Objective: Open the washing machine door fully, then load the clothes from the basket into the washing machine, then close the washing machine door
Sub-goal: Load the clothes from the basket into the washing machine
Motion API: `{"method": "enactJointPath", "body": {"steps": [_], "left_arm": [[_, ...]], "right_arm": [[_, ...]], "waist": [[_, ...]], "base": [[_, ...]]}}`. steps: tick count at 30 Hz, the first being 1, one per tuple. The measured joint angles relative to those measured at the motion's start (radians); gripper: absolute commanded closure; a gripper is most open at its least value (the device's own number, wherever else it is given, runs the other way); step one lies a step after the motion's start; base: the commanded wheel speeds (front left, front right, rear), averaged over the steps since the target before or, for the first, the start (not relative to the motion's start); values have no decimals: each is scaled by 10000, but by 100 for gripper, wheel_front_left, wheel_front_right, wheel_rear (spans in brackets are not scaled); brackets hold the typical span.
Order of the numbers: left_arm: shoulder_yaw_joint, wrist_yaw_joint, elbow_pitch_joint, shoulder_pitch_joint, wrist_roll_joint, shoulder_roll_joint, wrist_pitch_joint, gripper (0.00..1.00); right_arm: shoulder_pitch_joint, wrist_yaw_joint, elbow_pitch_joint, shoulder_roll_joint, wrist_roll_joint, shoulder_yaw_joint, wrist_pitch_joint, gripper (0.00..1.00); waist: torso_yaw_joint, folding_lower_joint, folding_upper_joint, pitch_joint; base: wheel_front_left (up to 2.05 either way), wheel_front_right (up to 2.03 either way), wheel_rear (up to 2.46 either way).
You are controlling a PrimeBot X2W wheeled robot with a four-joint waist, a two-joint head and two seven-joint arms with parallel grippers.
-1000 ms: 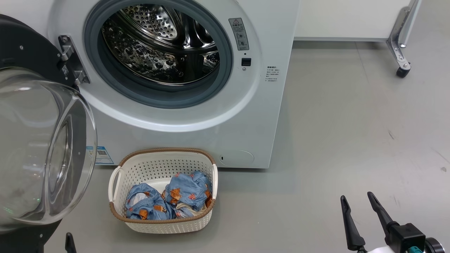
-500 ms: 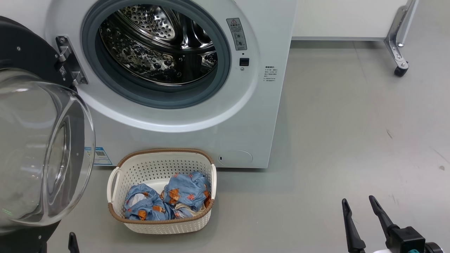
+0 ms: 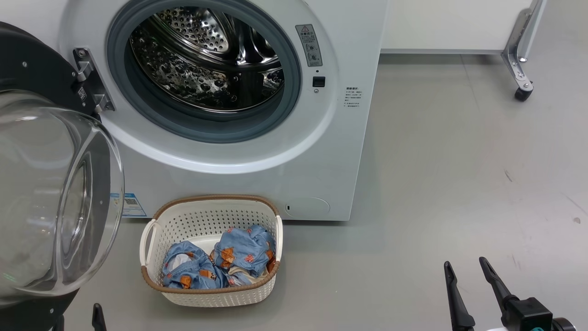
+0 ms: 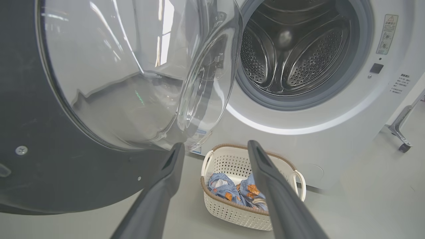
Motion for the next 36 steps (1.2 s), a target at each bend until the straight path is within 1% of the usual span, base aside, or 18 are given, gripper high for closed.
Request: {"method": "enactJointPath", "body": {"steps": [14,36], "left_arm": [[-25,-67,6,1,12,-21,0,0],[63,-69,56,-2,163,-36,0,0]], "right_arm": [[134,2,0,88,-38,29,0,0],[157,13,100,119,-38,-36,0,0]], "waist": [[-68,0,0,31],[-35,0,0,33]], "base": [[31,-31,0],[75,-75,0]]}}
